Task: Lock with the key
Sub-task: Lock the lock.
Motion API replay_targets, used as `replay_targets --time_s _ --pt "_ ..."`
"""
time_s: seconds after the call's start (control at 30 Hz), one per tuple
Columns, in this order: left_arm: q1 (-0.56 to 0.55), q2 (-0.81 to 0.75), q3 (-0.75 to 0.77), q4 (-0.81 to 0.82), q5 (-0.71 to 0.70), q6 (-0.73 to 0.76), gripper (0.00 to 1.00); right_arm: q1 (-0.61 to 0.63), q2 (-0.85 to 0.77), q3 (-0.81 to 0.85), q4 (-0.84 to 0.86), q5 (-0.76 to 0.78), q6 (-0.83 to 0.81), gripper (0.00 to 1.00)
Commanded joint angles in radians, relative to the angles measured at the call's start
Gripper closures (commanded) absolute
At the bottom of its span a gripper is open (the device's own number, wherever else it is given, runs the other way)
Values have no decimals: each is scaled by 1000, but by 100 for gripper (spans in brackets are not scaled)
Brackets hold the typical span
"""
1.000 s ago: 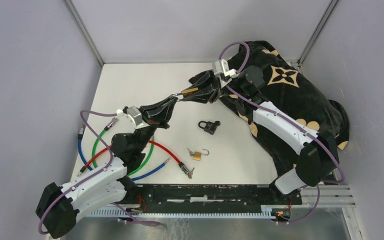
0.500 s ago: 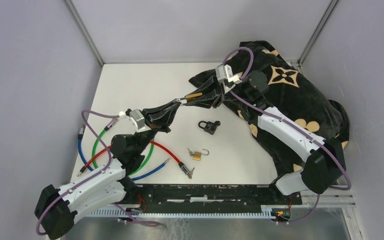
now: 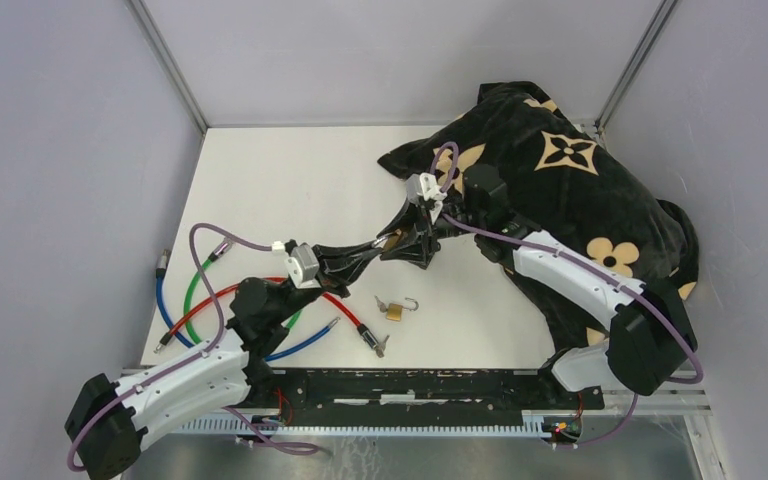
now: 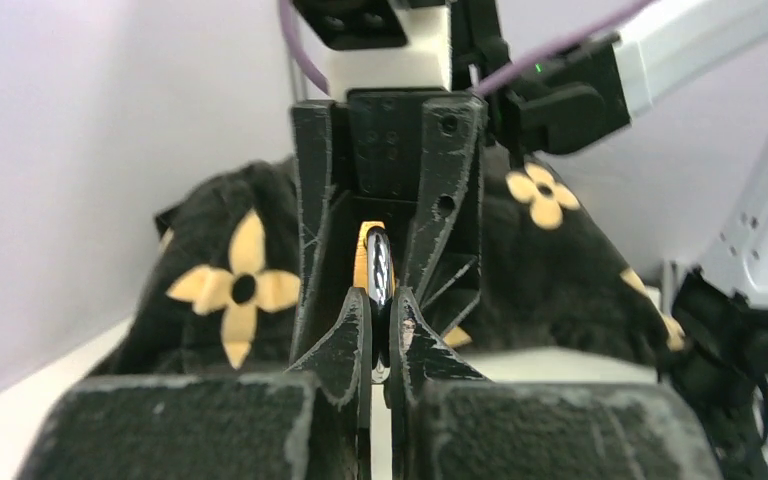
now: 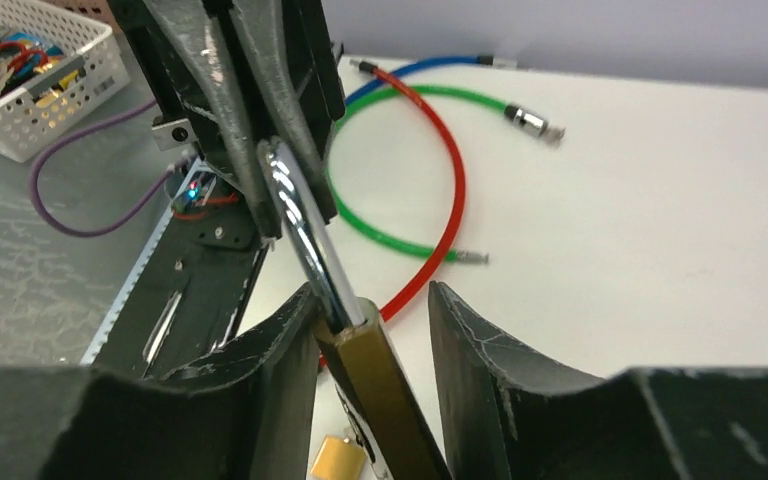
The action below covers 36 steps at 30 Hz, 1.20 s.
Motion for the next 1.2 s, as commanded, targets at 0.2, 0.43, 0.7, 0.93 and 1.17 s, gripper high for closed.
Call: replay_targets --time_s 0.2,0.43,0.7,0.93,1.17 --pt "65 -57 -3 -82 186 -89 98 -35 -116 -74 -92 34 -148 42" --pt "125 -91 -9 -155 190 -95 98 -84 -146 -79 -312 -43 -345 30" --pt "160 -105 -11 -149 213 -119 98 -98 -123 -222 -271 -17 -370 34" --pt "165 -105 -5 -142 232 -130 98 -104 -3 -248 -20 -68 -193 39" --pt "167 -99 -9 -130 237 -134 98 -104 37 -306 257 -84 18 45"
